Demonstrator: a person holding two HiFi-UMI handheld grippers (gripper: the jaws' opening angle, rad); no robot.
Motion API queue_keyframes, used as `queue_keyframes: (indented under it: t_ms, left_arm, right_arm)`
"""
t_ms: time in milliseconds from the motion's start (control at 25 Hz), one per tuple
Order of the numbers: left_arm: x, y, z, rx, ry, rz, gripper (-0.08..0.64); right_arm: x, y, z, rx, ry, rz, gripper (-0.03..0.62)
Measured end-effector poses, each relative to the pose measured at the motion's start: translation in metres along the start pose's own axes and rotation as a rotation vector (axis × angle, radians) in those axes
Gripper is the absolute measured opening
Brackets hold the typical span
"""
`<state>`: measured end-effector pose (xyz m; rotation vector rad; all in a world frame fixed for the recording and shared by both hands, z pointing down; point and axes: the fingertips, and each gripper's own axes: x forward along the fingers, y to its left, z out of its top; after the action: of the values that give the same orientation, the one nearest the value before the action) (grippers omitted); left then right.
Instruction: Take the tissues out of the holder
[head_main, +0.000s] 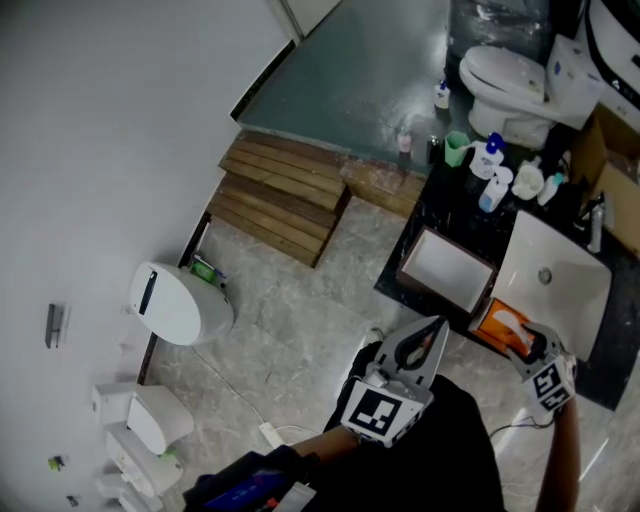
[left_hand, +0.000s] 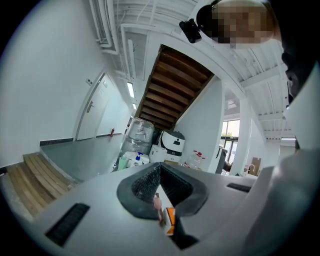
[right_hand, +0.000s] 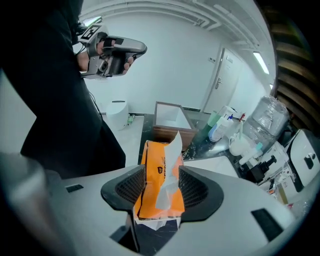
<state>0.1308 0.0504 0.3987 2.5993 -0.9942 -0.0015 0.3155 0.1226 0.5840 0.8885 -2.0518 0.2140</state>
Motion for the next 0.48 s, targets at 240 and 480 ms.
queue_keyframes:
  t_ms: [240,480]
  left_arm:
    - [0.0,0.001,0.005,0.003,-0.012,-0.015,-0.003]
    - [0.003,0.001,0.007,-0.004,0.002,-0.054,-0.003]
  right_arm:
    - [-0.014,-0.009,0.022,0.096,-0.103,-0.072,0.193]
    - [-0.022,-0.015,0.035,0.191,-0.157,-0.148,0.193]
